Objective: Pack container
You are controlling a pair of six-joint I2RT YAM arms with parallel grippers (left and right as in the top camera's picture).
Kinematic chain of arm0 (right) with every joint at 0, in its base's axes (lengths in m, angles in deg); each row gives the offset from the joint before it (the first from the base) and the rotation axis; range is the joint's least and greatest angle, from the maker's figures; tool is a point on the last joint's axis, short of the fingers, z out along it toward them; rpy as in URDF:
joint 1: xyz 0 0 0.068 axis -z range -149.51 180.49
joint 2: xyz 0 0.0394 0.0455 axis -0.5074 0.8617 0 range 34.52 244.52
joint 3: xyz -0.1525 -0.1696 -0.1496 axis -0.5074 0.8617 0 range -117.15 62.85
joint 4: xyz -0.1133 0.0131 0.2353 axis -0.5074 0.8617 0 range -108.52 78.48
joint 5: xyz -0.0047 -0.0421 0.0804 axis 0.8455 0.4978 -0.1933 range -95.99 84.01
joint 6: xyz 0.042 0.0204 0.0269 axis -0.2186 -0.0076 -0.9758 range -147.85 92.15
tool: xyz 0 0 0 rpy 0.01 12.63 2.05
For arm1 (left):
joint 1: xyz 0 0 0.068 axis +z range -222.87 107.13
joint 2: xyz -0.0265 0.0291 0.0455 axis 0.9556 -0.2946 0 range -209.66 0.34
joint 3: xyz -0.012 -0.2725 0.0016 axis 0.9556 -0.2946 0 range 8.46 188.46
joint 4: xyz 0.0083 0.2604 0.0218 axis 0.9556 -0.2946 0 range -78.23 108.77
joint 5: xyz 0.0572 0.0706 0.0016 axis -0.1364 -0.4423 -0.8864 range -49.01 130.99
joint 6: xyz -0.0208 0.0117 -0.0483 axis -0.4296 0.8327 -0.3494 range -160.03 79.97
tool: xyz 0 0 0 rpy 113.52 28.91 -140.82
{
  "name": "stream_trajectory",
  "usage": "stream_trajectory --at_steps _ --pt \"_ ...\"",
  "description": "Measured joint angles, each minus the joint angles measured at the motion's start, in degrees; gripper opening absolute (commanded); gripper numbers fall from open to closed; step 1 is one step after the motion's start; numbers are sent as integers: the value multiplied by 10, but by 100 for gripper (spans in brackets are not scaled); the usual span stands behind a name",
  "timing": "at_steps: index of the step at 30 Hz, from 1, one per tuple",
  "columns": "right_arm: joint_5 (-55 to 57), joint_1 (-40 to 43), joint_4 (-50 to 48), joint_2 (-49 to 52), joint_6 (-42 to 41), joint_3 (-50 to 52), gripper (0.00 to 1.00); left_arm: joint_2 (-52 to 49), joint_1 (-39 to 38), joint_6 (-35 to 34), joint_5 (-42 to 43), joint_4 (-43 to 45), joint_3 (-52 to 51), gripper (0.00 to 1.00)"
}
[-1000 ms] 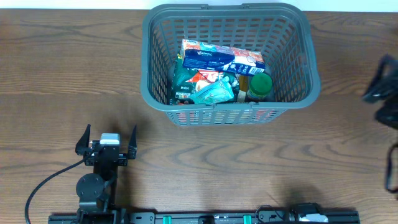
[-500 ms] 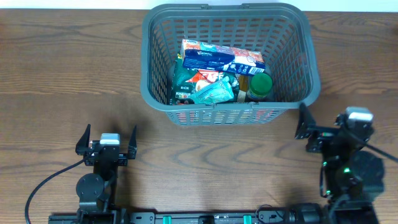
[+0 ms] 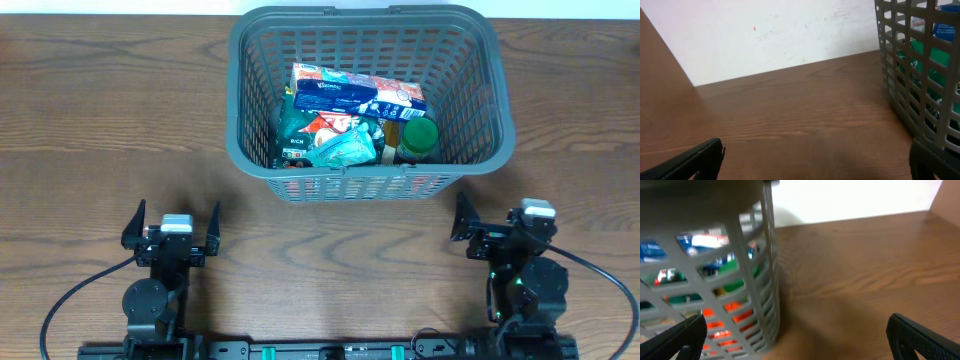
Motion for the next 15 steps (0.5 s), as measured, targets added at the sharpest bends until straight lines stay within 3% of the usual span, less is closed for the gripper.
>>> stream_trajectory --at_steps 15 --pt "-31 0 -66 -33 0 118 99 0 0 0 0 0 0 99"
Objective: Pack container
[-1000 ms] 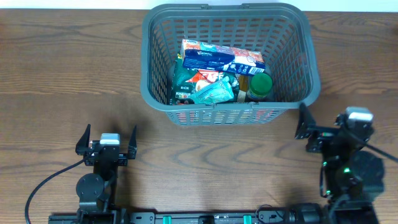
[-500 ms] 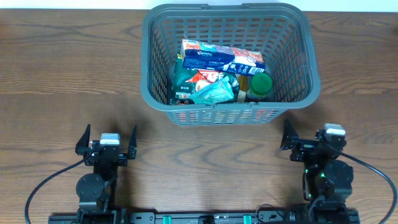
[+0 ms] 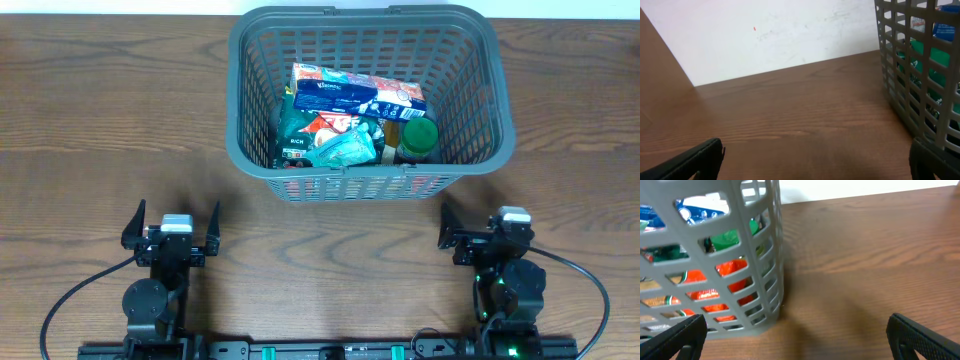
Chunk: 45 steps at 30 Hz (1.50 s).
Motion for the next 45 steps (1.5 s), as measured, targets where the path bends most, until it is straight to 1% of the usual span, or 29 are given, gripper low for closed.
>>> stream_trajectory --at_steps 14,45 --pt "-10 0 -7 -91 35 0 99 0 0 0 1 0 0 99" --pt "-21 0 -8 -93 37 0 99 0 0 0 1 0 0 99"
